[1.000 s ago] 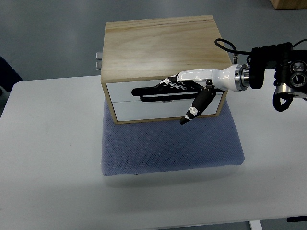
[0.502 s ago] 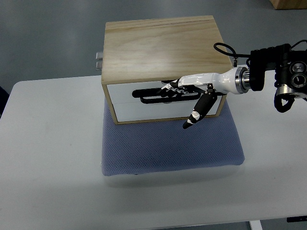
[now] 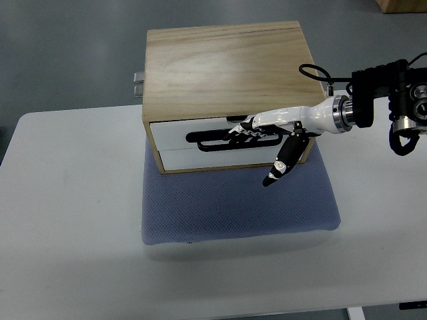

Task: Open wood drawer with right hand
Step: 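Pull the upper white drawer outward toward the robot with the right hand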

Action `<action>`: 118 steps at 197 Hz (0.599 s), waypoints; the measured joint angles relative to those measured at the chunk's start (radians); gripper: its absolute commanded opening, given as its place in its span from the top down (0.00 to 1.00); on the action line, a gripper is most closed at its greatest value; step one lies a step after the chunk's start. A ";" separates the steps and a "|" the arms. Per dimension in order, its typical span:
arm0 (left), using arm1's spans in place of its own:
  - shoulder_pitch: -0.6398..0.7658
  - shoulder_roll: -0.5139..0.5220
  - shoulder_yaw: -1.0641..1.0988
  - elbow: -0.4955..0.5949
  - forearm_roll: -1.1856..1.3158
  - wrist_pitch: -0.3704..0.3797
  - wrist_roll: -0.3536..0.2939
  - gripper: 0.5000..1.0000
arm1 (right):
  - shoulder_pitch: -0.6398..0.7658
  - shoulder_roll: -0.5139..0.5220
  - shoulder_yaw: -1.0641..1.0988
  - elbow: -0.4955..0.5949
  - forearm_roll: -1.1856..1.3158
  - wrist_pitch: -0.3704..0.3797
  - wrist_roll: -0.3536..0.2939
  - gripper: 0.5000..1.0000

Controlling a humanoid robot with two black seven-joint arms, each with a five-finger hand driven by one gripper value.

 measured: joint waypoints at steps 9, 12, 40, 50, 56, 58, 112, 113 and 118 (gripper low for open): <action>0.000 0.000 0.000 0.000 0.000 0.000 0.000 0.00 | 0.002 -0.004 0.001 0.001 0.005 0.000 -0.001 0.12; 0.000 0.000 0.000 0.000 0.000 0.000 0.000 0.00 | 0.003 -0.005 0.001 0.002 0.006 0.000 -0.002 0.12; 0.000 0.000 0.000 0.000 0.000 0.000 0.000 0.00 | 0.004 -0.012 0.001 0.005 0.012 0.001 -0.003 0.12; 0.000 0.000 0.000 0.000 0.000 0.000 0.000 0.00 | 0.004 -0.016 0.001 0.007 0.014 0.001 -0.003 0.12; 0.000 0.000 0.000 0.000 0.000 0.000 0.000 0.00 | 0.004 -0.019 0.001 0.009 0.016 0.001 -0.003 0.12; 0.000 0.000 0.000 0.000 0.000 0.000 0.000 0.00 | 0.004 -0.021 0.001 0.010 0.016 0.001 -0.003 0.12; 0.000 0.000 0.000 0.000 0.000 0.000 0.000 0.00 | 0.004 -0.077 0.002 0.038 0.077 0.000 -0.003 0.12; 0.000 0.000 0.000 0.000 0.000 0.000 0.000 0.00 | 0.004 -0.078 0.002 0.038 0.077 0.000 -0.003 0.12; 0.000 0.000 -0.001 0.000 0.000 0.000 0.000 0.00 | 0.004 -0.082 0.002 0.039 0.080 0.000 -0.003 0.12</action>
